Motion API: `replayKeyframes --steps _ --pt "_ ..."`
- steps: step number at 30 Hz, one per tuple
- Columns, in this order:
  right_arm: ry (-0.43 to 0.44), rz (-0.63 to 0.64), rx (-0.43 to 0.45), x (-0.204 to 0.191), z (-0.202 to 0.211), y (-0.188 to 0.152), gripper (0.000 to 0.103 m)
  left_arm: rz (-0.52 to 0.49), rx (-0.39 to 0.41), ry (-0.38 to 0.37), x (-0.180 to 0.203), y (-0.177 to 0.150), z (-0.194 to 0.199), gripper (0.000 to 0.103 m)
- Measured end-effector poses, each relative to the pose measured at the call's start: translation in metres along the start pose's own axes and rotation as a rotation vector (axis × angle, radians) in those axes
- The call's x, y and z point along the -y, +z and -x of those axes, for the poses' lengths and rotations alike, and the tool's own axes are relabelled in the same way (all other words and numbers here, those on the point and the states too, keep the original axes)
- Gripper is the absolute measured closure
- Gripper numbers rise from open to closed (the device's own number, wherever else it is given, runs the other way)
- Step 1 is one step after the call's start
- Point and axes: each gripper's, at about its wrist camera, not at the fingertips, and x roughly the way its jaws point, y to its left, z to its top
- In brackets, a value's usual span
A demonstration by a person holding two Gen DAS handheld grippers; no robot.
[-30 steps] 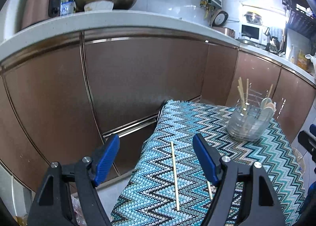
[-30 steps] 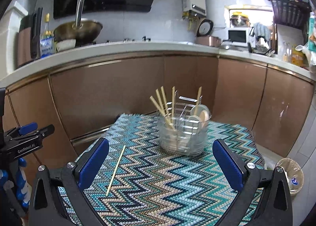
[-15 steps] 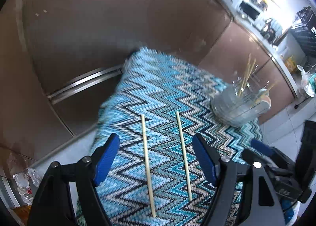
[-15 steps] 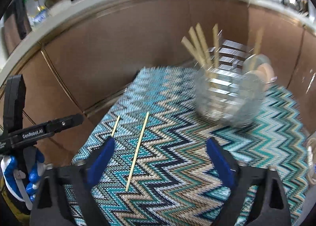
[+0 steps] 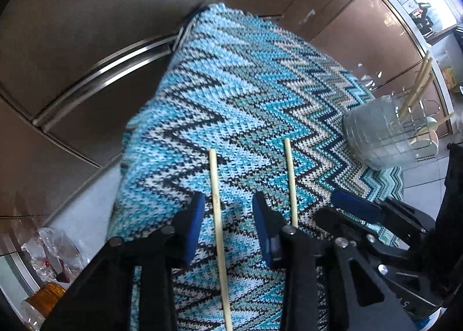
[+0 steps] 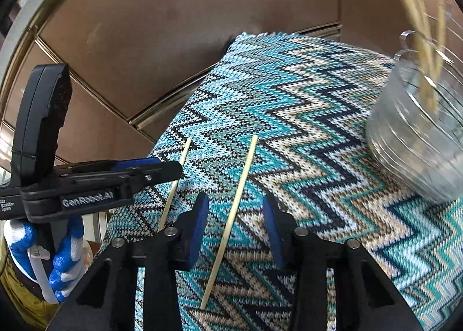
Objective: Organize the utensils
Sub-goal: 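Grasp a chopstick with the left tool while the right tool grasps the other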
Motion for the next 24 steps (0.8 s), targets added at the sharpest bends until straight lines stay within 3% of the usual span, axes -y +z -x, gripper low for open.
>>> replayKeyframes --steps 5,11,18,24 --pt "-0.013 0.011 -0.049 0.000 -0.016 0.011 0.081 0.012 -0.042 0.001 -0.004 0.005 -0.015 0.087" --pt "-0.040 0.011 -0.109 0.003 -0.043 0.017 0.088 -0.001 -0.038 0.017 -0.004 0.007 -0.018 0.093" --pt "-0.045 0.016 -0.091 0.002 -0.045 0.018 0.095 0.021 -0.036 0.031 -0.006 0.007 -0.018 0.098" --pt "-0.017 0.011 -0.032 0.001 -0.016 0.005 0.096 0.041 0.016 0.007 -0.011 0.004 -0.003 0.098"
